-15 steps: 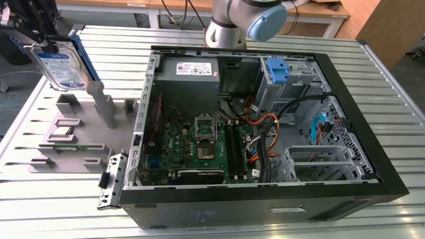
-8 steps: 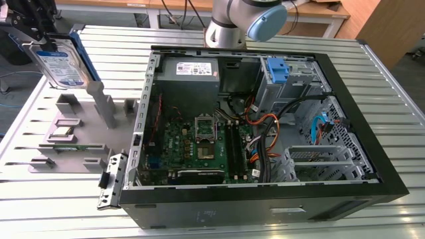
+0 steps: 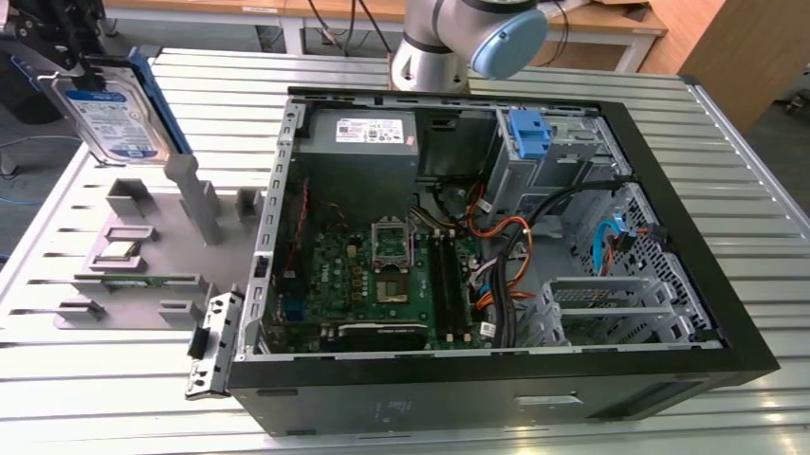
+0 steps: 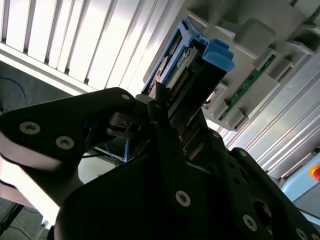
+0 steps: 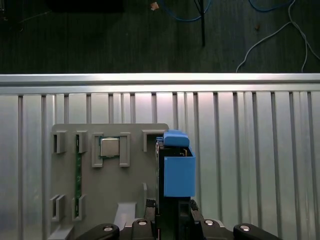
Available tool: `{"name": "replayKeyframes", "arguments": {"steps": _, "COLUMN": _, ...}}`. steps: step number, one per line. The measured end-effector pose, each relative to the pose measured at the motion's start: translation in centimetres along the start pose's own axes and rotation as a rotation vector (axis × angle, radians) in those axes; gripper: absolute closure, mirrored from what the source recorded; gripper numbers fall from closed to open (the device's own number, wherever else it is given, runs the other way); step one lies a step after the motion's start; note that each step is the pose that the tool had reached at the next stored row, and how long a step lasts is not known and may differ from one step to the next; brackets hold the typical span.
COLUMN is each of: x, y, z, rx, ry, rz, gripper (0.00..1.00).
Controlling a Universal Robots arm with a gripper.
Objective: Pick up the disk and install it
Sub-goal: 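Pick up the disk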
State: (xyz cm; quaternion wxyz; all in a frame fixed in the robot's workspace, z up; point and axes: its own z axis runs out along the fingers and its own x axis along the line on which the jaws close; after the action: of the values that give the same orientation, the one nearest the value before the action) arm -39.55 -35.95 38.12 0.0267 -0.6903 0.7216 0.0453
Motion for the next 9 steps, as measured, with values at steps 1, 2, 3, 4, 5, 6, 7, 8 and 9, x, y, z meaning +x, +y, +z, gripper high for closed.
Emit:
{"name": "replayKeyframes", "arguments": {"steps": 1, "x": -0.01, "y": 0.00, "z": -0.11, "rx": 0.0000, "ry": -0.0004, "rz": 0.000, "gripper": 0.65}}
{"name": "replayKeyframes", "arguments": {"steps": 2, "x": -0.02, "y": 0.01, "z": -0.22, "rx": 0.0000, "ry": -0.0008, "rz": 0.000, "gripper": 0.65}}
{"name": "replayKeyframes", "arguments": {"steps": 3, "x": -0.03, "y": 0.01, "z": -0.34, "rx": -0.0001, "ry": -0.0012, "rz": 0.000, "gripper": 0.65}}
{"name": "replayKeyframes", "arguments": {"steps": 4, "x": -0.04, "y": 0.01, "z": -0.45, "rx": -0.0001, "ry": -0.0015, "rz": 0.000, "gripper": 0.65}}
{"name": "replayKeyframes", "arguments": {"steps": 5, "x": -0.06, "y": 0.02, "z": -0.57, "rx": -0.0001, "ry": -0.0019, "rz": 0.000, "gripper": 0.65}}
{"name": "replayKeyframes", "arguments": {"steps": 6, "x": -0.07, "y": 0.02, "z": -0.70, "rx": -0.0001, "ry": -0.0023, "rz": 0.000, "gripper": 0.65}}
{"name": "replayKeyframes", "arguments": {"steps": 7, "x": -0.08, "y": 0.02, "z": -0.82, "rx": -0.0001, "ry": -0.0028, "rz": 0.000, "gripper": 0.65}}
{"name": "replayKeyframes", "arguments": {"steps": 8, "x": -0.10, "y": 0.03, "z": -0.96, "rx": -0.0001, "ry": -0.0031, "rz": 0.000, "gripper": 0.65}}
{"name": "replayKeyframes", "arguments": {"steps": 9, "x": -0.11, "y": 0.03, "z": -1.08, "rx": -0.0001, "ry": -0.0034, "rz": 0.000, "gripper": 0.65}}
